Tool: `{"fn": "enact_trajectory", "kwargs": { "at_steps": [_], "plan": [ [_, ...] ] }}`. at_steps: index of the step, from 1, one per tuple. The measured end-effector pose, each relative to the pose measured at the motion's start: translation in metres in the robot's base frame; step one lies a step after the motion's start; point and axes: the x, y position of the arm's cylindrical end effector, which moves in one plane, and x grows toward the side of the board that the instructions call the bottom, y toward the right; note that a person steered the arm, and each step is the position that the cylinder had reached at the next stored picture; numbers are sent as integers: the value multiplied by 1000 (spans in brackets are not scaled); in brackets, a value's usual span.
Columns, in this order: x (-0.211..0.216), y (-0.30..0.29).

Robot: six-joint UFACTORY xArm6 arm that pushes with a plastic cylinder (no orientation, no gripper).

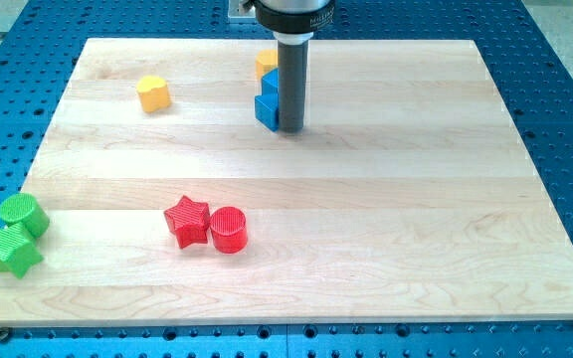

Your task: Adjust the blue cube at the bottom of the yellow hexagon

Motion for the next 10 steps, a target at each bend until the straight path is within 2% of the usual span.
{"fn": "enact_trajectory", "kwargs": {
  "at_steps": [1, 2, 3, 5, 6, 7, 8, 9, 10],
  "plan": [
    [44, 2],
    [60, -7],
    [60, 46],
    [53, 94],
    [31, 96],
    [17, 68],
    [-20, 72],
    [-76, 72],
    [-85, 54]
  ]
}}
